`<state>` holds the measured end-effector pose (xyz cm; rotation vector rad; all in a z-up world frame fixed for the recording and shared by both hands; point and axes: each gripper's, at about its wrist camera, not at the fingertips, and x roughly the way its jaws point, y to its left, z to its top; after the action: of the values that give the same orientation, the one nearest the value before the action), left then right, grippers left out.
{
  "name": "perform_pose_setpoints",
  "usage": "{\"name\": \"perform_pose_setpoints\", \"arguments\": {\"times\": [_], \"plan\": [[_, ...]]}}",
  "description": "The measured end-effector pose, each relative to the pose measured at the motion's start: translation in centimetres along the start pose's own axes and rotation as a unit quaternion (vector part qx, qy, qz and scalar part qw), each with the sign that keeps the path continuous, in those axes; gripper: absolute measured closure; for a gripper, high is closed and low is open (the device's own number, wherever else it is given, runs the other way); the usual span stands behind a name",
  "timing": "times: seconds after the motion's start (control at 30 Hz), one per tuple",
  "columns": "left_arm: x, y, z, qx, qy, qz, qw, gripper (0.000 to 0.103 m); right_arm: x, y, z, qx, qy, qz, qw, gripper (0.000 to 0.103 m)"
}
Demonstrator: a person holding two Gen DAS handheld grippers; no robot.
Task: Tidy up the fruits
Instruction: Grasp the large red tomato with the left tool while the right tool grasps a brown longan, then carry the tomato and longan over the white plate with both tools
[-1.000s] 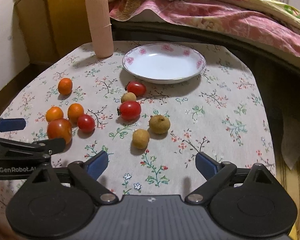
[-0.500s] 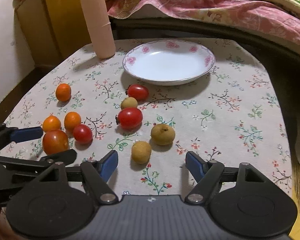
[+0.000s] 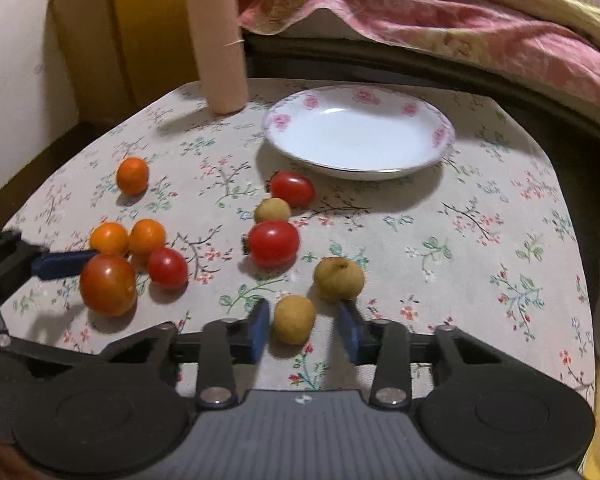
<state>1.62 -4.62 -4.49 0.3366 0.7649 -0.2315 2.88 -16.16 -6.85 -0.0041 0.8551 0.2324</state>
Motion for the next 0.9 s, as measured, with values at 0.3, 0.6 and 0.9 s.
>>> {"name": "perform_pose_setpoints", "arguments": {"times": [0.3, 0.6, 0.9], "plan": [[0.5, 0.1, 0.0, 0.007, 0.004, 0.012, 0.9999, 0.036, -0.2, 0.8, 0.0, -0.024, 0.001, 0.015, 1.000, 0.078], [-0.5, 0.6, 0.1, 0.002, 0.014, -0.010, 0.9998, 0.038, -0.3, 0.9, 0.0, -0.022, 0.007, 0.025, 0.999, 0.078], [0.5, 0.4, 0.4, 0.012, 0.039, -0.037, 0.9985, 0.020, -0.3, 0.6, 0.1, -0.004, 0.019, 0.037, 0.999, 0.078]]}}
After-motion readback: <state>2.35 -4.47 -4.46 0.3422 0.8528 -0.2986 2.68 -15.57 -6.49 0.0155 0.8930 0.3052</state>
